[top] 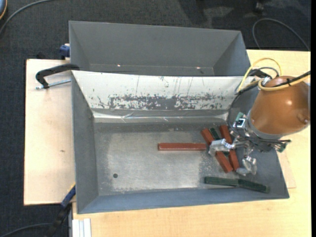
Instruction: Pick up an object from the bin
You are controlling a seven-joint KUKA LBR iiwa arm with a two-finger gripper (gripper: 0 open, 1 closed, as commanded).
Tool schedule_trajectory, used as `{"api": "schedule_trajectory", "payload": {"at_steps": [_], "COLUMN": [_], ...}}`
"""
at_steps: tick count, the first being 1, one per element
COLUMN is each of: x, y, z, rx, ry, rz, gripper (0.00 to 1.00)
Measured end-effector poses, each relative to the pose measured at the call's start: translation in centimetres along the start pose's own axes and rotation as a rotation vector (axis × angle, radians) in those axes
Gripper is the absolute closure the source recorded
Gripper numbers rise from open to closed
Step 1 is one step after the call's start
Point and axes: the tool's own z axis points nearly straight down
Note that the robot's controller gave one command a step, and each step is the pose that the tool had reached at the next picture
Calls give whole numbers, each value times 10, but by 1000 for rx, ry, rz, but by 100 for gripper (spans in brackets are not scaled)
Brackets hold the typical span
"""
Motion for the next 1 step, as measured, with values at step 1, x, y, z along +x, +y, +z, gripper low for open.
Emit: {"api": "schedule_trajectory", "payload": {"at_steps": [1], "x": [-25], "y": [-29], "z": [0], "rx": [0], "ry": [-1], "rz": [260], "gripper": [0]}}
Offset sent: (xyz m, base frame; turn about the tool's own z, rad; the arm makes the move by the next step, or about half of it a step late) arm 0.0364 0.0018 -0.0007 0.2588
